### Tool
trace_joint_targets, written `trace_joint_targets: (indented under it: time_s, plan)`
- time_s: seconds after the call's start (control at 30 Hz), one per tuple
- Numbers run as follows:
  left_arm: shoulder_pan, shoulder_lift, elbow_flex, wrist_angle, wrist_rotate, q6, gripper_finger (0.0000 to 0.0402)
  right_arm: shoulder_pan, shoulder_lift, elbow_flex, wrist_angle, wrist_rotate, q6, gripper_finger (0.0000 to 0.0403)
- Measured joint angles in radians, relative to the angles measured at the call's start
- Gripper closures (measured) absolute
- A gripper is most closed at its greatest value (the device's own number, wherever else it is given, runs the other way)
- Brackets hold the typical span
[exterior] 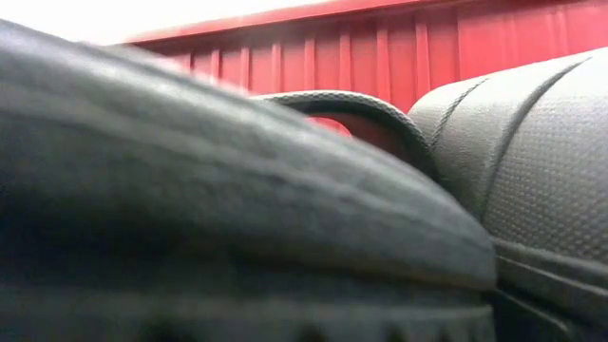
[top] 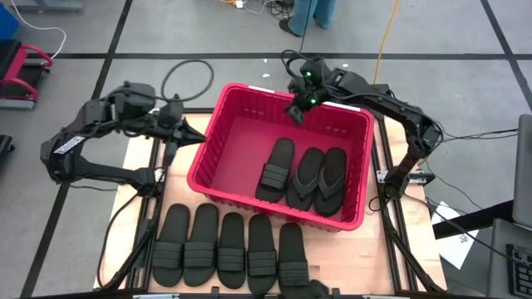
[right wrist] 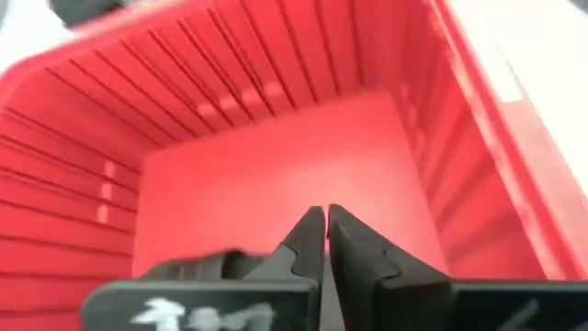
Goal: Pick and place slides into bin
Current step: Adjust the red bin
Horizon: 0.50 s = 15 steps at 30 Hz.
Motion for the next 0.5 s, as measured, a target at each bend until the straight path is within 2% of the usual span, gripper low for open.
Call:
trace_joint_targets:
  time_s: [0.1,0.23,0.37,0.5]
  plan:
    - [0.000,0.019,0.000,0.005,0.000,0.040,0.0382,-0.006,-0.013,0.000,-0.135,0.091,-0.046,0.0401]
    - [0.005,0.045,0.000,0.006,-0.021,0.092,0.0382,-0.023,-0.012,-0.002,-0.274,0.117,-0.086,0.0402]
    - [0.035,0.055,0.000,0.008,-0.037,0.130,0.0383,-0.022,-0.013,-0.002,-0.296,0.121,-0.097,0.0402]
    - [0.067,0.060,0.000,0.009,0.046,0.170,0.0383,-0.022,-0.013,-0.006,-0.299,0.124,-0.095,0.0403]
